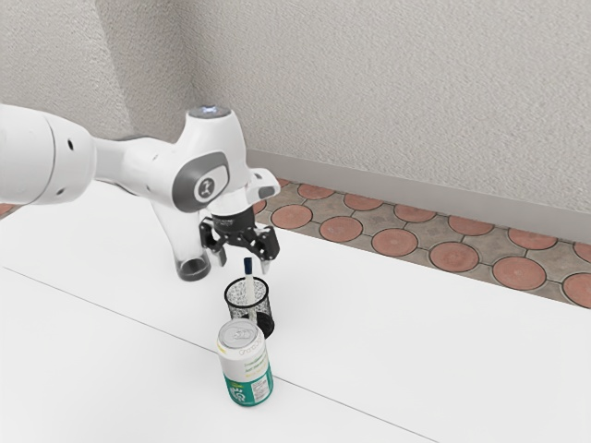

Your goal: Take the marker out of the pen holder and place it to the left of the pen holder.

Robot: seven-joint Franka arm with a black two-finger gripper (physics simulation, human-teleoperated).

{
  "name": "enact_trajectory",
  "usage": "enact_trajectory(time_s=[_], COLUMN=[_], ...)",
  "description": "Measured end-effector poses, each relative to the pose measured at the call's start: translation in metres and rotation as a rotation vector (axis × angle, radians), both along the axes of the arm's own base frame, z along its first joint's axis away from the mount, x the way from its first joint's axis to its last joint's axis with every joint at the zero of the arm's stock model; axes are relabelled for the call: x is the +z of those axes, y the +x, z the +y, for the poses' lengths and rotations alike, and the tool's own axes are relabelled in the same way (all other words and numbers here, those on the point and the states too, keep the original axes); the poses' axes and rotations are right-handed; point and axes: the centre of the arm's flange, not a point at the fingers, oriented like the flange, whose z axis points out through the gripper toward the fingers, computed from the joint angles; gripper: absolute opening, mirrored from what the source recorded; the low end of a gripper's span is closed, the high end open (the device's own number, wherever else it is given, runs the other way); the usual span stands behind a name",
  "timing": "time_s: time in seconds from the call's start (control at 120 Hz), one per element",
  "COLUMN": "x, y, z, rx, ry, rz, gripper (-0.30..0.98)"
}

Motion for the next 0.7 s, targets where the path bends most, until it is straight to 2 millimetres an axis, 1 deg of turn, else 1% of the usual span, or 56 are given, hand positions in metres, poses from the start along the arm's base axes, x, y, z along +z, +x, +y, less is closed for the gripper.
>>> enact_trajectory(time_s=[0.242,0.483,0.583,0.617,0.7], x=[-0.002,-0.011,-0.012,-0.012,-0.01], y=[0.009,0.006,0.005,0.005,0.006], z=[0.006,0.006,0.006,0.006,0.007], rx=[0.014,0.021,0.023,0.022,0.012], ry=[0.0,-0.005,-0.005,-0.004,0.008], rz=[-0.014,-0.003,-0.003,-0.003,-0.009], gripper=[0.69,0.69,0.68,0.65,0.46])
